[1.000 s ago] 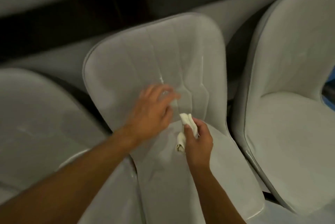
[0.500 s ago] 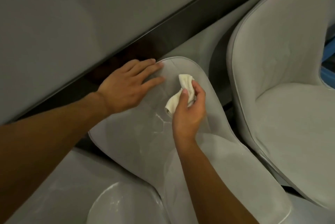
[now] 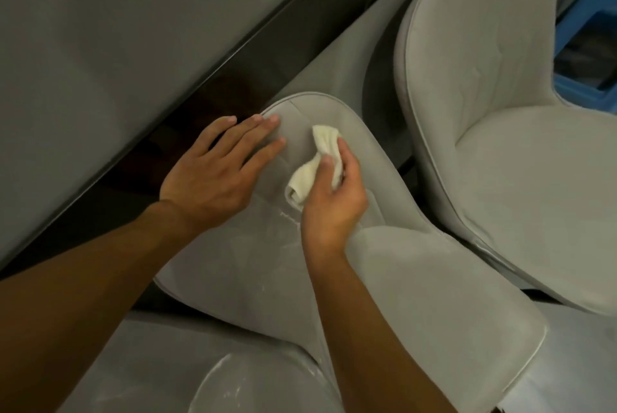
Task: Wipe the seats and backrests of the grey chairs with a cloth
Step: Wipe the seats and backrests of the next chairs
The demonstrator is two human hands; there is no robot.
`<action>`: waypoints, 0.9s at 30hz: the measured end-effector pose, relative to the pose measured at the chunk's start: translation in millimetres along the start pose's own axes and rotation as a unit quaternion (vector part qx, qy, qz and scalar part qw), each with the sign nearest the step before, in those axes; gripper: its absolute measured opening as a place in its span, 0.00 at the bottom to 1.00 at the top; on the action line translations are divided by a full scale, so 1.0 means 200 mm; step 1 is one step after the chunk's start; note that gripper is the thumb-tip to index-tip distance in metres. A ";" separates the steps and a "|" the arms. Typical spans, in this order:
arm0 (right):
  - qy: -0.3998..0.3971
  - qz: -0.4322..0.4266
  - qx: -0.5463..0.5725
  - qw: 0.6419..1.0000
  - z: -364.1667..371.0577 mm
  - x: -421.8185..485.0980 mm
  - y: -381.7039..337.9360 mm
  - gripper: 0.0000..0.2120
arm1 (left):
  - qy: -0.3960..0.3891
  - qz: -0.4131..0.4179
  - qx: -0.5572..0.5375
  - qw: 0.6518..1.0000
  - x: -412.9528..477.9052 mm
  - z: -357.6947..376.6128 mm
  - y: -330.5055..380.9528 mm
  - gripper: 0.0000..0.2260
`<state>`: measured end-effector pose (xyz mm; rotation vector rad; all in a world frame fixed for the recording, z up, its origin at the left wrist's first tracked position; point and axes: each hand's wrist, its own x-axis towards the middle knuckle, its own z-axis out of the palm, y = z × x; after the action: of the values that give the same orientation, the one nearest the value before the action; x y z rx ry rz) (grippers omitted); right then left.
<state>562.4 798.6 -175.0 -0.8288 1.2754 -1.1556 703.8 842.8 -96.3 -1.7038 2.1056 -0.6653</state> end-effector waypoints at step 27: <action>-0.269 -0.079 -0.101 0.955 -0.03 -0.75 0.30 0.16 | -0.031 0.024 -0.014 0.999 0.00 -0.05 -0.02 0.27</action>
<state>580.7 958.8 -190.7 -1.3141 0.8894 -0.8424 701.6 843.2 -86.2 -1.6607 2.1159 -0.5626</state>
